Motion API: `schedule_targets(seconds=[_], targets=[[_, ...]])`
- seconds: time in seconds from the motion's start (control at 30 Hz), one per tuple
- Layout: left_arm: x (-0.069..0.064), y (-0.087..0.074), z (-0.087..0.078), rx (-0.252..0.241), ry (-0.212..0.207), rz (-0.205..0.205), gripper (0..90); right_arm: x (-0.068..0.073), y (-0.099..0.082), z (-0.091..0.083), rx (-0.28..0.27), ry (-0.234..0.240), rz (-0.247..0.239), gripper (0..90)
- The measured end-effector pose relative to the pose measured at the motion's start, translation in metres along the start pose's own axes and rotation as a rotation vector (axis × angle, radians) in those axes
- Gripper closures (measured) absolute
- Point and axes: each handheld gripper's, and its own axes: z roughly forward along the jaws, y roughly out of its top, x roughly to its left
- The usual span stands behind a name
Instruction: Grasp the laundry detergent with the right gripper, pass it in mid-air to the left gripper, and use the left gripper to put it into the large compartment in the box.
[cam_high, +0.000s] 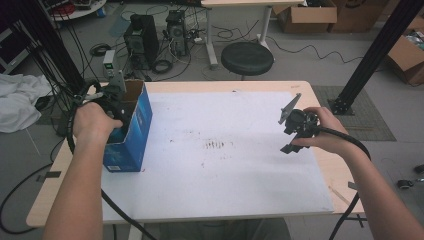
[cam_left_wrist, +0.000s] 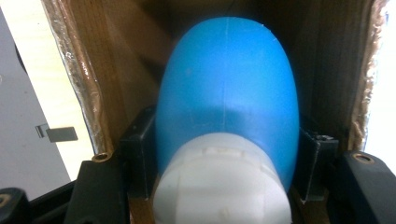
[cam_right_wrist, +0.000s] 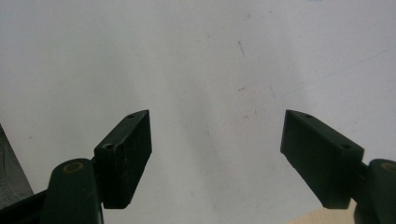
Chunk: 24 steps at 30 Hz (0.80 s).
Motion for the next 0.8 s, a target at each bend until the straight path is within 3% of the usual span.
schedule_targets(seconds=[0.4,0.8], targets=[[0.0002,-0.0014,-0.0015,0.005,-0.019,-0.007,36.9,0.0,-0.0004,-0.0014,0.003,-0.001,0.004,24.8],[-0.0024,-0.0048,-0.0064,0.004,0.022,0.001,28.3,0.0005,-0.0027,-0.0013,0.0,0.003,0.004,24.8]])
